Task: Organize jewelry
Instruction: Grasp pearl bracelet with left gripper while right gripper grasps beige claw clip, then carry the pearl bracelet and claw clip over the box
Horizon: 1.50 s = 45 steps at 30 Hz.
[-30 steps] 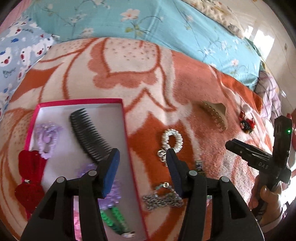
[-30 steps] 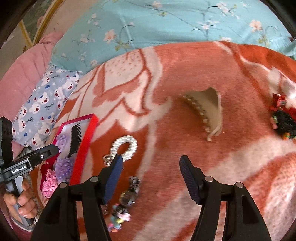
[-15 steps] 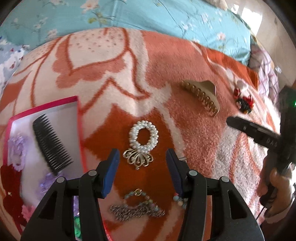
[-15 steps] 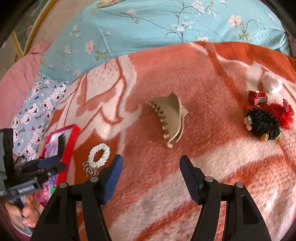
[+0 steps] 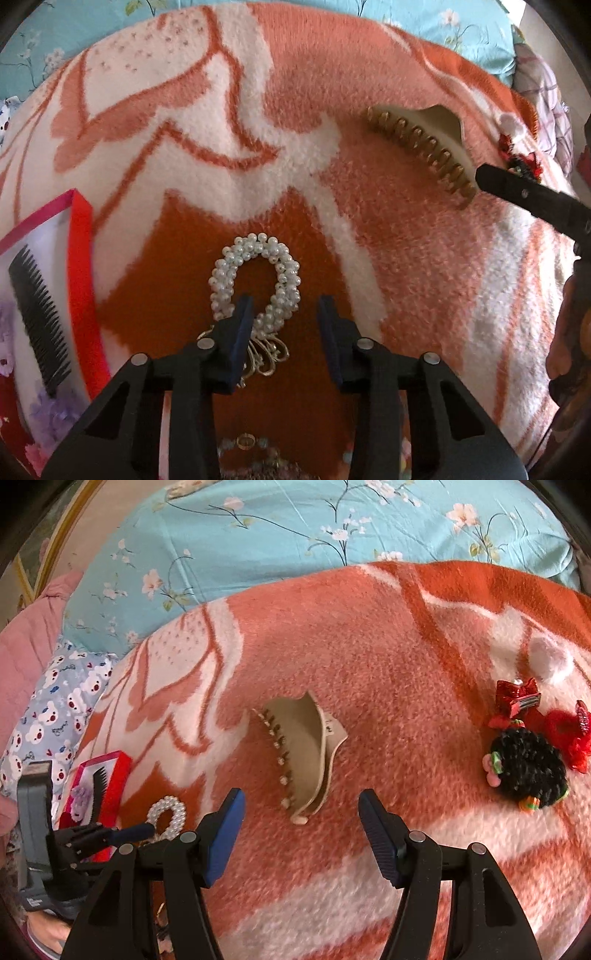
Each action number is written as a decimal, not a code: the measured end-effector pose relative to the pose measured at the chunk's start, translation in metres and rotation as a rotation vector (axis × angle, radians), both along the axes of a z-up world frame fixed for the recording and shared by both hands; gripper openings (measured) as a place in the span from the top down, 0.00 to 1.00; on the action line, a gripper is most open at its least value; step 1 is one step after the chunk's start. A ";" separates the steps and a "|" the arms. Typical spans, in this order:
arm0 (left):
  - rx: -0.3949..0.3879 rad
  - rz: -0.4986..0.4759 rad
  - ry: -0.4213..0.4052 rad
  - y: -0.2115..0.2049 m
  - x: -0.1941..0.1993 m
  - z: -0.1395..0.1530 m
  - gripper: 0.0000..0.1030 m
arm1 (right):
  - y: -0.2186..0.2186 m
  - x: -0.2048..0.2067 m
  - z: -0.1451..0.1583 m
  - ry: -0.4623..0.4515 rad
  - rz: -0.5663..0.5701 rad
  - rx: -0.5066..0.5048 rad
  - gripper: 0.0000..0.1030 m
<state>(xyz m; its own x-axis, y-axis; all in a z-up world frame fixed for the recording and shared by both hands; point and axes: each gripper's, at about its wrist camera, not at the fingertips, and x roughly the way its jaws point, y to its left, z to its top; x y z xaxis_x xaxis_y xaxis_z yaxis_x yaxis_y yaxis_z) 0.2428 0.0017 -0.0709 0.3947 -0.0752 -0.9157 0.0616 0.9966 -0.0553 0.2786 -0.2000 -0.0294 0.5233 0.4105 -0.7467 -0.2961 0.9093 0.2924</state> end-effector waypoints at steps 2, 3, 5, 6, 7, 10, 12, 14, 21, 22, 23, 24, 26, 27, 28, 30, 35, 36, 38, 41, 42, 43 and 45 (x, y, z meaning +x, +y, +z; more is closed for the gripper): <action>-0.006 0.006 0.017 0.001 0.004 -0.006 0.74 | 0.003 0.006 -0.004 0.004 0.006 -0.013 0.37; -0.009 0.011 0.021 0.002 0.007 -0.009 0.81 | 0.005 0.010 -0.006 0.004 0.010 -0.024 0.37; -0.021 0.017 0.020 0.004 0.009 -0.012 0.88 | 0.008 0.016 -0.008 0.004 0.015 -0.043 0.37; -0.029 0.015 0.013 0.006 0.009 -0.011 0.88 | 0.009 0.020 -0.009 0.005 0.017 -0.047 0.37; -0.031 0.014 0.010 0.006 0.009 -0.011 0.88 | 0.011 0.023 -0.010 0.004 0.018 -0.052 0.37; -0.035 0.007 0.000 0.007 0.007 -0.008 0.89 | 0.017 0.032 -0.013 0.000 0.024 -0.073 0.37; -0.043 0.003 -0.009 0.007 0.003 -0.004 0.89 | 0.022 0.036 -0.014 -0.001 0.029 -0.089 0.36; -0.052 0.006 -0.017 0.007 0.003 0.001 0.89 | 0.027 0.037 -0.016 -0.007 0.034 -0.119 0.46; -0.092 0.024 -0.075 0.021 -0.020 0.027 0.90 | 0.026 0.019 -0.014 -0.002 0.040 -0.085 0.63; -0.098 0.028 -0.082 0.024 -0.022 0.030 0.90 | 0.026 0.016 -0.012 -0.001 0.044 -0.079 0.63; -0.105 0.033 -0.091 0.027 -0.026 0.034 0.90 | 0.027 0.012 -0.011 -0.001 0.049 -0.070 0.63; -0.114 0.039 -0.100 0.032 -0.031 0.038 0.90 | 0.027 0.005 -0.008 -0.004 0.057 -0.056 0.63; -0.131 0.049 -0.116 0.040 -0.041 0.047 0.90 | 0.030 -0.005 -0.003 -0.007 0.068 -0.038 0.63; -0.134 0.053 -0.121 0.040 -0.042 0.048 0.90 | 0.032 -0.010 -0.001 -0.008 0.073 -0.028 0.63; -0.139 0.058 -0.129 0.042 -0.046 0.052 0.90 | 0.033 -0.015 0.002 -0.009 0.079 -0.016 0.63; -0.151 0.070 -0.142 0.050 -0.054 0.058 0.90 | 0.037 -0.026 0.007 -0.014 0.089 0.005 0.63; -0.161 0.117 -0.170 0.067 -0.076 0.069 0.90 | 0.053 -0.051 0.019 -0.020 0.137 0.049 0.63; -0.163 0.125 -0.176 0.069 -0.079 0.069 0.90 | 0.058 -0.056 0.021 -0.021 0.148 0.057 0.63; -0.165 0.141 -0.188 0.076 -0.088 0.073 0.90 | 0.067 -0.065 0.025 -0.023 0.169 0.071 0.63; -0.167 0.165 -0.210 0.090 -0.102 0.081 0.90 | 0.079 -0.076 0.029 -0.026 0.192 0.089 0.63; -0.166 0.174 -0.219 0.095 -0.107 0.085 0.90 | 0.085 -0.080 0.032 -0.028 0.203 0.094 0.63; -0.166 0.182 -0.226 0.100 -0.111 0.087 0.90 | 0.090 -0.083 0.033 -0.029 0.212 0.097 0.63; -0.168 0.203 -0.240 0.110 -0.120 0.093 0.90 | 0.101 -0.088 0.036 -0.030 0.232 0.107 0.63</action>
<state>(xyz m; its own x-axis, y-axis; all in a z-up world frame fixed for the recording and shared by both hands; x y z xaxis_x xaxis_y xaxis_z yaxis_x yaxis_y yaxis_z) 0.1229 0.1120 0.0216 0.6193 -0.1154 -0.7766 -0.1054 0.9680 -0.2279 0.1908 -0.0989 0.0069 0.4276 0.5978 -0.6781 -0.5031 0.7806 0.3709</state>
